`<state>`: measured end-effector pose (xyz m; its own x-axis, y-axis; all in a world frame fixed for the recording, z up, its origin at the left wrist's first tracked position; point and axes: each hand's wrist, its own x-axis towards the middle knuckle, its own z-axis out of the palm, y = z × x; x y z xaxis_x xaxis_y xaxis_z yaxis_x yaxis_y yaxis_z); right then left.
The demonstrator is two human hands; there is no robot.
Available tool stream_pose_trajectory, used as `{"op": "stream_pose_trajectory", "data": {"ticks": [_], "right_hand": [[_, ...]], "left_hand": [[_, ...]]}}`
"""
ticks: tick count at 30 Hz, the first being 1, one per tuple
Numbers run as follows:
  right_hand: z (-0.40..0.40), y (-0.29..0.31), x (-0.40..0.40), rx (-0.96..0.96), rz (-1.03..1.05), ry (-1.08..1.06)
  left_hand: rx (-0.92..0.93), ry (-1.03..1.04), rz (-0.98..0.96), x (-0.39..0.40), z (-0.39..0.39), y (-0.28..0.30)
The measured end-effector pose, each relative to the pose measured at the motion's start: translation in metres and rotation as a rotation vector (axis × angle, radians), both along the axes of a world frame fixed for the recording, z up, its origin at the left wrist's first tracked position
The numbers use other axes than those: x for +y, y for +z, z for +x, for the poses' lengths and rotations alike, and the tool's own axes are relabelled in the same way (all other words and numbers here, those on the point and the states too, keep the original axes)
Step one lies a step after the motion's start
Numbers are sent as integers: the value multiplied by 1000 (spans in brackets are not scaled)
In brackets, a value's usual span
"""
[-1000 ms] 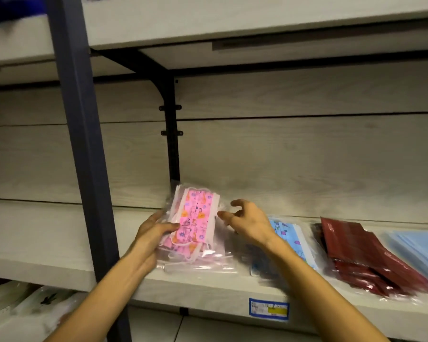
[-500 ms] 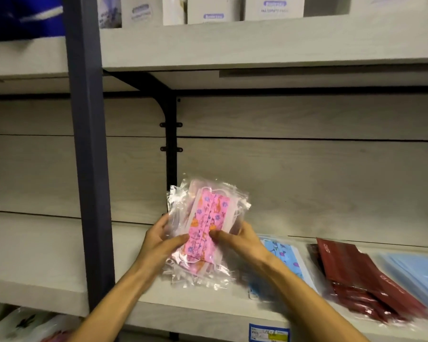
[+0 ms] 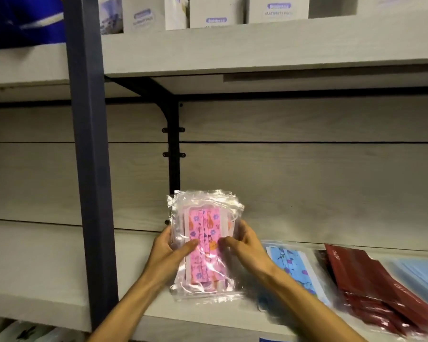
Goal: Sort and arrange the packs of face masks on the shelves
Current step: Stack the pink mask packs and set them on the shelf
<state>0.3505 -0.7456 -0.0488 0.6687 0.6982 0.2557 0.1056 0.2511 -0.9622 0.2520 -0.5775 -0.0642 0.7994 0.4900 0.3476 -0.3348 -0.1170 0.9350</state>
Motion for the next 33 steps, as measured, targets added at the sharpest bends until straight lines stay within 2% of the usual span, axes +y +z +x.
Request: {"op": "stream_pose_trajectory", "data": {"ticks": [5,8,11,14,17,24,29,33], "right_hand": [[2,13,7,-272,183,-200],[2,2,11,-351,126,-173],[2,-17,17,-275,11,-48],[7,-17,18,-323,-4,-83],[6,-13,18,-387,37,-146],[10,-19,19,-297,-55,-110],[8,-18,21,-287,-9,-107],[4,-15,19,-381,43,-149]], "left_hand": [[-176,100,76,-4,2,19],[-206,97,38,-3,7,22],[-136,112,10,-4,7,8],[-121,159,-14,4,9,4],[-137,175,41,5,8,12],[-137,180,-31,6,0,-1],[-163,221,79,7,-1,9],[-143,230,187,6,-3,9]]}}
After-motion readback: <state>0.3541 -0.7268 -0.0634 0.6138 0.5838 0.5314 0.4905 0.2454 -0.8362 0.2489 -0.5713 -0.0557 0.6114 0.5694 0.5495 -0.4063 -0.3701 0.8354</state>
